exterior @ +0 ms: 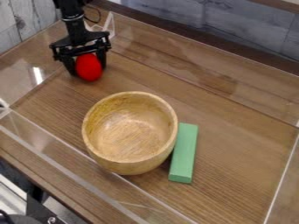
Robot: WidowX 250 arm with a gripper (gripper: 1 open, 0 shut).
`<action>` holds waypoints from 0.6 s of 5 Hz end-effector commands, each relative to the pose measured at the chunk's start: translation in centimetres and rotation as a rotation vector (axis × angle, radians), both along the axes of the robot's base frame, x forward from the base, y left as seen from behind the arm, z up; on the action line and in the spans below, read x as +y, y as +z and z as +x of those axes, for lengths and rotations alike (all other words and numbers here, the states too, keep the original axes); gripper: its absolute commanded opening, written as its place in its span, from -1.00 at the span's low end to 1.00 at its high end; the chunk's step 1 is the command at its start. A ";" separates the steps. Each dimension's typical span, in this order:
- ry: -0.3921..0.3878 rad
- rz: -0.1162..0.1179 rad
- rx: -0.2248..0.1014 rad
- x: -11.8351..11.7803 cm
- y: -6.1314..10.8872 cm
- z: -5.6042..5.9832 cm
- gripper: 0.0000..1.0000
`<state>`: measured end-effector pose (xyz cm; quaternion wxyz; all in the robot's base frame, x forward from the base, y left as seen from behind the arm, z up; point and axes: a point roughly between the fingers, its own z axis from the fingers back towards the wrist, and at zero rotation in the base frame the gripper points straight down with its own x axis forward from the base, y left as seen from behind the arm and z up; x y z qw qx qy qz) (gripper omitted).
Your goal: Move the red fruit to the left
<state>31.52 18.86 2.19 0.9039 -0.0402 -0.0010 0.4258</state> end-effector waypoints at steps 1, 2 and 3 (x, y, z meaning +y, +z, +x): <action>-0.048 0.036 -0.072 1.6 4.0 0.6 1.00; -0.097 0.025 -0.090 2.8 5.4 0.6 1.00; -0.071 0.029 -0.079 2.1 4.6 0.6 1.00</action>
